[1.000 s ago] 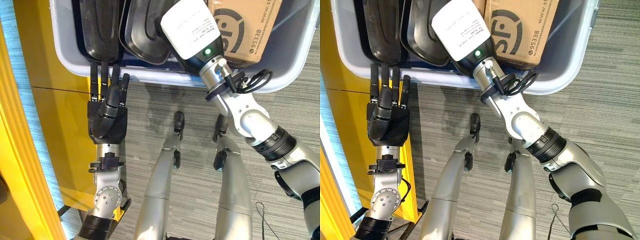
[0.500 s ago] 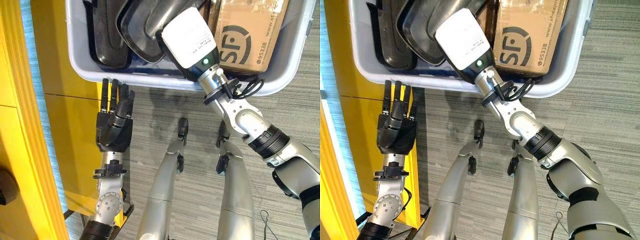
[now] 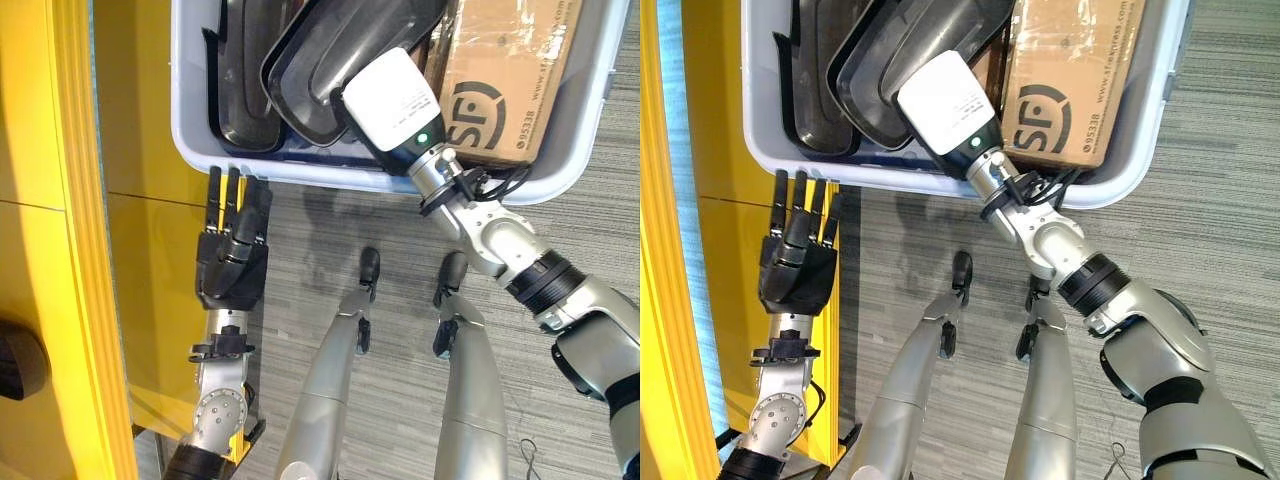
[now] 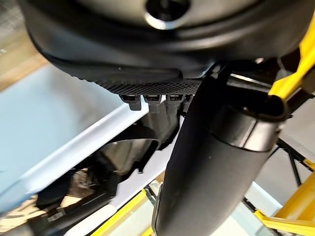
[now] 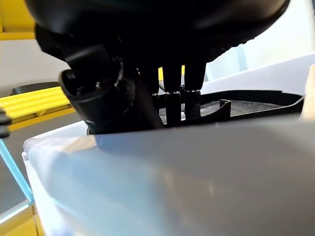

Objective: Move parts from the plastic box to the shelf.

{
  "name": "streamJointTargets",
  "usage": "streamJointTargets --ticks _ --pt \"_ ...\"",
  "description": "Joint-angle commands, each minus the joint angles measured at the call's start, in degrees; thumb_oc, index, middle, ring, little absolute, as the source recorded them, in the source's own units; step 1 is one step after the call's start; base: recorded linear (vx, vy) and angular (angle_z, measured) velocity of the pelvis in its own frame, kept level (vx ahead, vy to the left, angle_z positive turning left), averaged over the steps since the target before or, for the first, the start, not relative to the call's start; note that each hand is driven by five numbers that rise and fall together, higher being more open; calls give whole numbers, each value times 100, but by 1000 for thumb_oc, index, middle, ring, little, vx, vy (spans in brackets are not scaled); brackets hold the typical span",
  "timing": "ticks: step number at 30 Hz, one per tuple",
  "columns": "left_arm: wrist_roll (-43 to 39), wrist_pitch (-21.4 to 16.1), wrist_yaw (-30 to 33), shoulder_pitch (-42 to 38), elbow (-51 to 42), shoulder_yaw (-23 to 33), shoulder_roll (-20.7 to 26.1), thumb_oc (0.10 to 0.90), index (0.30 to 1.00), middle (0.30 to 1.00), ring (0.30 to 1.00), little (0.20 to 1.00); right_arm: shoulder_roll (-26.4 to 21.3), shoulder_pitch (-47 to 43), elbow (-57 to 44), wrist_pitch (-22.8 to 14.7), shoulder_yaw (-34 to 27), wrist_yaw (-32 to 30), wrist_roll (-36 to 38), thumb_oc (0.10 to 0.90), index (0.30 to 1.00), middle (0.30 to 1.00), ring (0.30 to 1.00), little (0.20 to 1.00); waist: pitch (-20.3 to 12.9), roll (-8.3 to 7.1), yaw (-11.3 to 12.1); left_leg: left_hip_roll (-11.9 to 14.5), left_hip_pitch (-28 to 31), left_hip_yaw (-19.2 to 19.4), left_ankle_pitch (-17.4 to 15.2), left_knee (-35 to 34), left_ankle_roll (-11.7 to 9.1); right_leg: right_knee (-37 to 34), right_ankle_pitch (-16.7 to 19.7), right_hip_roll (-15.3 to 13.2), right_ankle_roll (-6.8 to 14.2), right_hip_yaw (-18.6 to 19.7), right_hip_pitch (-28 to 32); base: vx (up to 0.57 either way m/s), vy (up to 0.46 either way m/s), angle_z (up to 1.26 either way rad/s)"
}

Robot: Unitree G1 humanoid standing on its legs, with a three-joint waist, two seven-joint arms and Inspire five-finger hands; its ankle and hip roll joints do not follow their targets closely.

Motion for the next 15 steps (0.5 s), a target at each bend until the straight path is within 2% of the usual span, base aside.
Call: streamJointTargets --ticks 1,3,4,7,14,15 --pt "83 -413 -175 61 -879 309 546 900 1000 1000 1000 1000 160 -371 -1546 -1088 -152 -530 224 400 300 300 300 300 475 -168 -31 -8 553 -283 -595 130 188 -634 -290 -281 451 315 1035 -2 -15 -6" --pt "139 -406 -90 98 -911 304 540 900 1000 1000 1000 1000 157 -222 -1980 -1114 -370 -480 328 400 300 300 300 300 475 -226 -69 12 874 -239 -619 21 178 -703 -305 -269 452 287 1346 -4 -26 -7" --pt "209 -401 -25 128 -916 296 537 900 1000 1000 1000 1000 171 -49 -2362 -1302 -567 -531 208 400 300 300 300 300 475 -295 -117 29 1251 -200 -638 -115 159 -820 -313 -250 452 246 1730 -3 -33 -5" --pt "279 -331 4 141 -846 297 508 900 1000 1000 1000 1000 192 104 -2709 -1347 -709 -425 189 400 300 300 300 300 475 -356 -161 54 1692 -165 -690 -202 151 -934 -326 -246 450 234 2153 20 -18 -6" --pt "350 111 -71 142 -553 482 484 900 1000 1000 1000 1000 46 405 -3255 -1621 -967 -292 533 400 300 300 300 300 475 -577 -280 178 3195 -35 -737 -701 120 -1598 -270 -196 480 200 3675 46 -5 -7" --pt "351 115 -89 145 -541 485 480 900 1000 1000 1000 1000 41 418 -3262 -1640 -973 -304 521 400 300 300 300 300 475 -582 -282 179 3231 -32 -732 -726 120 -1628 -261 -191 480 201 3714 121 -9 -9"
